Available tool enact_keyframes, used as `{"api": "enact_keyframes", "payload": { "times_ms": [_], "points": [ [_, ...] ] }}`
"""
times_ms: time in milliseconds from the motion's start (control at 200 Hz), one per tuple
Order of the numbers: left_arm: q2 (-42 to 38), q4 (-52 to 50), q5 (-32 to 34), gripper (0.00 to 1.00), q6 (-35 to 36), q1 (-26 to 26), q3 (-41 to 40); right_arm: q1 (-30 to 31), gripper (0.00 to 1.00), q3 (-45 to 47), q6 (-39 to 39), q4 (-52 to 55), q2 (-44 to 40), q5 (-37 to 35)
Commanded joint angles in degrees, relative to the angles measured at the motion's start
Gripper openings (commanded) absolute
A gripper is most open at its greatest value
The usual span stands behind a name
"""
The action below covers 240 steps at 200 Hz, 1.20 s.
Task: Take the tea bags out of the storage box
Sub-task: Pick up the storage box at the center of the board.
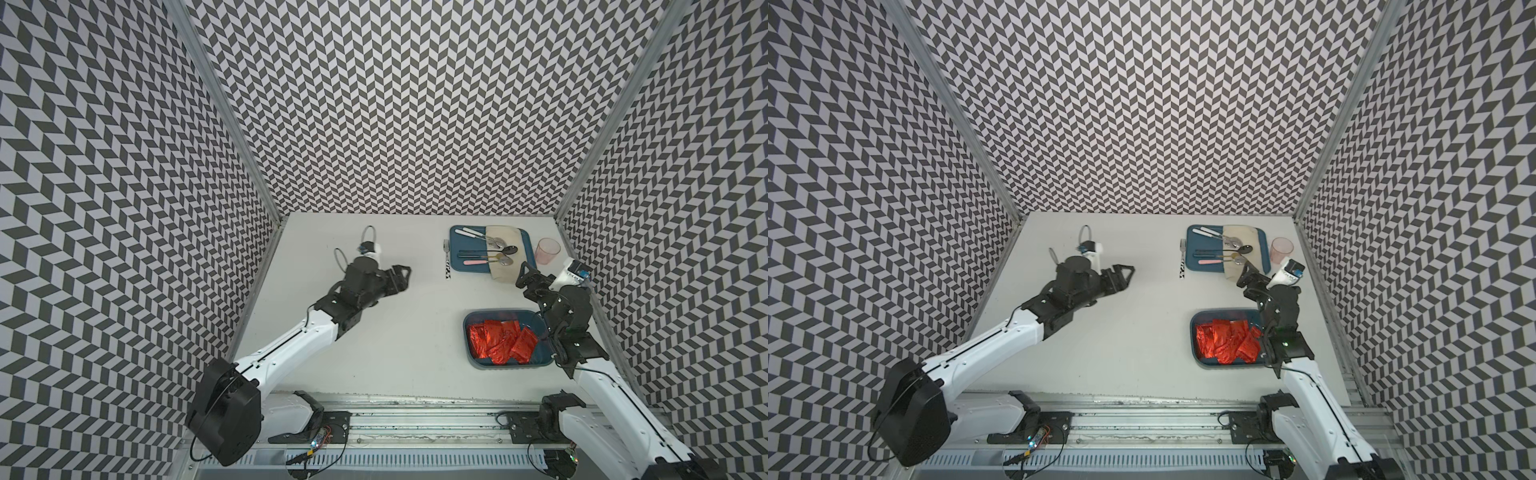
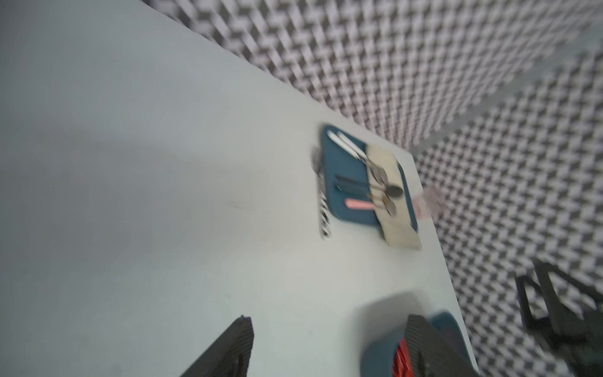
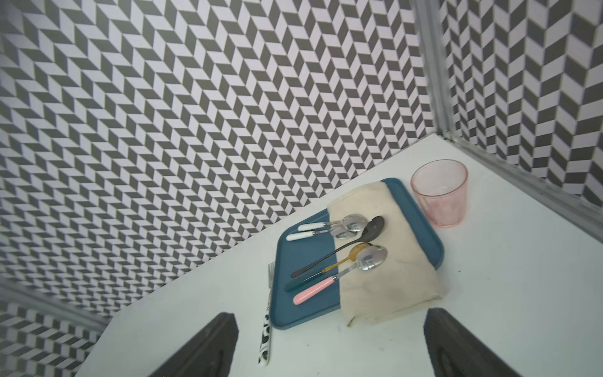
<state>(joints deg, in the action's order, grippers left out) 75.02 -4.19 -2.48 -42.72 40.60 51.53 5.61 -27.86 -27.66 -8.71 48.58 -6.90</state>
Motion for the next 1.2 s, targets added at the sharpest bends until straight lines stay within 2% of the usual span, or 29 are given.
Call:
{"api": "enact_keyframes", "payload": {
  "times_ms": [0,55,130,386,501,811,1066,1197],
  "points": [
    [8.0,-14.4,2.8,0.76,-3.1,10.8,5.1,0.1,0.92,-4.4,1.5,9.3,2.9,8.9],
    [11.8,-15.1,4.5,0.75,-4.3,14.9,8.0,0.1,0.91,-6.2,1.8,11.5,4.4,9.9],
    [17.4,-15.3,4.5,0.70,-4.9,17.6,11.3,0.1,0.91,-7.8,2.3,13.3,6.0,10.5],
    [27.0,-16.9,4.2,0.63,-4.7,21.3,19.0,0.1,0.91,-6.1,3.0,13.0,7.1,11.1],
    [31.0,-20.5,6.8,0.62,-4.3,23.0,23.5,0.1,0.91,-5.9,3.0,12.5,6.9,11.2],
    [33.7,-23.5,9.9,0.51,-5.5,23.1,24.8,0.1,0.91,-5.4,3.1,12.3,6.6,11.8],
    [36.0,-23.7,9.4,0.44,-5.6,23.3,25.8,0.1,0.91,-5.7,2.9,12.7,7.1,12.8],
    [37.4,-26.3,12.4,0.36,-5.4,23.4,26.9,0.1,0.91,-5.7,2.9,12.8,7.1,13.1]
  ]
}}
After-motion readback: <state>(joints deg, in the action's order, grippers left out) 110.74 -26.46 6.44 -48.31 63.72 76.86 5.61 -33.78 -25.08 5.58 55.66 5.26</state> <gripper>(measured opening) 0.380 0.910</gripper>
